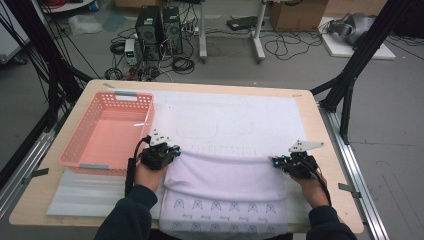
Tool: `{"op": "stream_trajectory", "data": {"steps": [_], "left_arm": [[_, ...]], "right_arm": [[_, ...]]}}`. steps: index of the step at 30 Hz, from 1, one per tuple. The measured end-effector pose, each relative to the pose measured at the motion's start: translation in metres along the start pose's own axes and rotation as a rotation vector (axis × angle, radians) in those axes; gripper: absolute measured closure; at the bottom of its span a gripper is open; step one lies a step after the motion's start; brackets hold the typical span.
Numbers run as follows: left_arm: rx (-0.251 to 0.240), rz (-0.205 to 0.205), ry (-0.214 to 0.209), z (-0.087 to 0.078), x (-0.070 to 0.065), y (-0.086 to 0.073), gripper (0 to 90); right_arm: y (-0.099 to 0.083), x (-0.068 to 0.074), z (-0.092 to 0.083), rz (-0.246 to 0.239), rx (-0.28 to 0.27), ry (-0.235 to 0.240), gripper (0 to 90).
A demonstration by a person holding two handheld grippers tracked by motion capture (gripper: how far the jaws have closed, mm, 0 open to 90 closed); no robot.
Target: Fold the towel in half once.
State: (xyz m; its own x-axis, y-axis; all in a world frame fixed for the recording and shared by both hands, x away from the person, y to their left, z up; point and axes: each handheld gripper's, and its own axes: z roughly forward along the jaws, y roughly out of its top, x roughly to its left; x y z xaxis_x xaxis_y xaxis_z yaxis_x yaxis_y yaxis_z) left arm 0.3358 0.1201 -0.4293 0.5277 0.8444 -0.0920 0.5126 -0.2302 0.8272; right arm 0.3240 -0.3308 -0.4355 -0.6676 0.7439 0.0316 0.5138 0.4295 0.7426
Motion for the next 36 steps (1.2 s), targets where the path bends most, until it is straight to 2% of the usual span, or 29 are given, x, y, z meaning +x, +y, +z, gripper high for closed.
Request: {"op": "stream_trajectory", "data": {"steps": [2, 3, 4, 6, 7, 8, 9, 10, 11, 13, 14, 16, 17, 18, 20, 24, 26, 27, 29, 31, 32, 33, 36], "left_arm": [[-0.024, -0.019, 0.022, 0.004, 0.002, 0.009, 86.2], [-0.024, -0.019, 0.022, 0.004, 0.002, 0.009, 86.2], [-0.033, -0.016, 0.041, 0.01, 0.005, 0.019, 86.2], [-0.038, -0.021, 0.05, 0.017, 0.009, 0.027, 86.2], [-0.056, -0.04, 0.055, 0.021, 0.012, 0.029, 86.2], [-0.053, -0.058, 0.054, 0.025, 0.015, 0.032, 86.2], [-0.053, -0.058, 0.054, 0.025, 0.015, 0.032, 86.2], [-0.055, -0.064, 0.061, 0.028, 0.018, 0.035, 86.2], [-0.063, -0.069, 0.057, 0.032, 0.024, 0.04, 86.2], [-0.063, -0.065, 0.059, 0.033, 0.026, 0.043, 86.1], [-0.069, -0.06, 0.066, 0.035, 0.028, 0.046, 86.2], [-0.071, -0.066, 0.077, 0.039, 0.033, 0.053, 86.2], [-0.078, -0.066, 0.083, 0.041, 0.035, 0.057, 86.2], [-0.087, -0.056, 0.095, 0.044, 0.039, 0.064, 86.2], [-0.106, -0.046, 0.108, 0.045, 0.041, 0.069, 86.2], [-0.116, -0.06, 0.111, 0.048, 0.043, 0.071, 85.9], [-0.095, -0.075, 0.095, 0.051, 0.042, 0.068, 84.0], [-0.089, -0.074, 0.091, 0.052, 0.041, 0.067, 80.0], [-0.089, -0.077, 0.081, 0.052, 0.037, 0.063, 65.1], [-0.074, -0.077, 0.059, 0.052, 0.033, 0.06, 58.2], [-0.053, -0.073, 0.041, 0.052, 0.03, 0.059, 58.2], [-0.051, -0.063, 0.026, 0.051, 0.027, 0.058, 54.2], [-0.076, -0.029, -0.014, 0.044, 0.016, 0.05, 52.4]], "right_arm": [[0.007, -0.007, 0.003, 0.013, -0.014, -0.022, 86.7], [0.011, -0.01, 0.005, 0.003, -0.015, -0.032, 86.7], [0.015, -0.013, 0.008, -0.009, -0.011, -0.046, 86.7], [0.021, -0.02, 0.014, -0.009, -0.013, -0.069, 86.7], [0.024, -0.024, 0.016, -0.007, -0.017, -0.079, 86.7], [0.028, -0.028, 0.019, -0.004, -0.025, -0.084, 86.7], [0.028, -0.028, 0.019, -0.004, -0.025, -0.084, 86.7], [0.036, -0.034, 0.022, 0.013, -0.034, -0.09, 86.6], [0.04, -0.036, 0.025, 0.012, -0.036, -0.093, 86.6], [0.044, -0.039, 0.027, 0.011, -0.025, -0.098, 86.6], [0.052, -0.045, 0.031, 0.014, -0.029, -0.11, 86.7], [0.06, -0.052, 0.032, 0.047, -0.049, -0.124, 86.7], [0.06, -0.052, 0.032, 0.047, -0.049, -0.124, 86.7], [0.068, -0.056, 0.036, 0.071, -0.056, -0.141, 86.7], [0.076, -0.055, 0.039, 0.062, -0.053, -0.176, 86.7], [0.084, -0.055, 0.047, 0.088, -0.068, -0.227, 86.7], [0.084, -0.053, 0.052, 0.098, -0.076, -0.237, 86.4], [0.084, -0.051, 0.055, 0.101, -0.069, -0.238, 83.9], [0.083, -0.049, 0.06, 0.124, -0.057, -0.244, 65.9], [0.08, -0.049, 0.059, 0.161, -0.081, -0.226, 63.9], [0.08, -0.049, 0.059, 0.161, -0.081, -0.226, 63.9], [0.078, -0.046, 0.056, 0.161, -0.081, -0.204, 63.2], [0.073, -0.041, 0.051, 0.141, -0.067, -0.162, 61.6]]}}
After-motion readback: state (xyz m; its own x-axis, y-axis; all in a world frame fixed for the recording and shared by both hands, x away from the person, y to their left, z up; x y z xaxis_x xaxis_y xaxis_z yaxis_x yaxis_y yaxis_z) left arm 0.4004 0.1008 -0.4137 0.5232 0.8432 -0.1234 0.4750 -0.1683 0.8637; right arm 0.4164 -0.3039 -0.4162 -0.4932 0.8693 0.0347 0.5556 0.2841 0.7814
